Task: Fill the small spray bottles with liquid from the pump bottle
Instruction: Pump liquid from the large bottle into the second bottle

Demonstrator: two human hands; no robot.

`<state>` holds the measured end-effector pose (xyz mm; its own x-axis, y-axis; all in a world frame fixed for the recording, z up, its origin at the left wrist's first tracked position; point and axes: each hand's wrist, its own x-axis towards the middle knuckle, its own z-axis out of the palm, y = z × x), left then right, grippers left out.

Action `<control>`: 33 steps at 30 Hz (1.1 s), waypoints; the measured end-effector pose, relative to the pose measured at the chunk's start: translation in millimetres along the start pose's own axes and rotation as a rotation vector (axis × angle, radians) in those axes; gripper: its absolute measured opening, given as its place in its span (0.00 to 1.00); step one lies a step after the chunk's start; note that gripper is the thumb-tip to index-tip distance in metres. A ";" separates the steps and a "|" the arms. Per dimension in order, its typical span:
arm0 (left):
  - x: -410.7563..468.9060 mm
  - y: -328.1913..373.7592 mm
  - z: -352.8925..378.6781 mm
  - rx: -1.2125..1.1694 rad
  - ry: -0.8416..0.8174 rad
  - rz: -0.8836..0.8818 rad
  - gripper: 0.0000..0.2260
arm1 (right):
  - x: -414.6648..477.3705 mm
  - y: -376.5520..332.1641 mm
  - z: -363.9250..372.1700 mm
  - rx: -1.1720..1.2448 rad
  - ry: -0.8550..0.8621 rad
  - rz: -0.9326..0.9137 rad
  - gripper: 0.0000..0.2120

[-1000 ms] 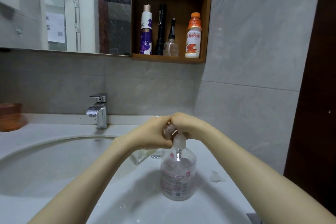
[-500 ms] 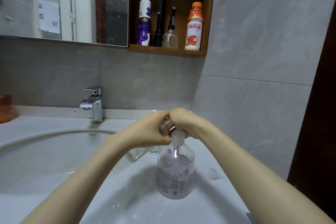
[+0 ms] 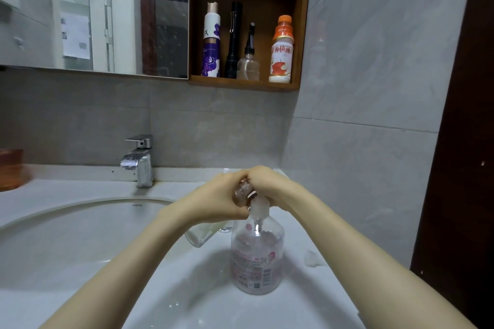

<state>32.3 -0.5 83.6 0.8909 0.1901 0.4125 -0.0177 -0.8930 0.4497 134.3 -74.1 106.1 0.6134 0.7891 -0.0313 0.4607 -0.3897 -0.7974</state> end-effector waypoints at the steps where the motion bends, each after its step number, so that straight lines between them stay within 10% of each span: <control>1: -0.6 1.5 -1.0 0.002 -0.004 0.006 0.18 | 1.1 0.6 0.5 0.018 -0.004 0.012 0.15; 33: 3.9 -7.2 4.8 0.090 0.036 0.073 0.17 | 10.1 12.9 4.0 0.240 -0.005 -0.099 0.14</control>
<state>38.1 4.7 78.1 0.8717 0.1364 0.4706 -0.0394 -0.9379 0.3448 143.9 -69.2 93.0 0.5696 0.8203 0.0514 0.3523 -0.1871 -0.9170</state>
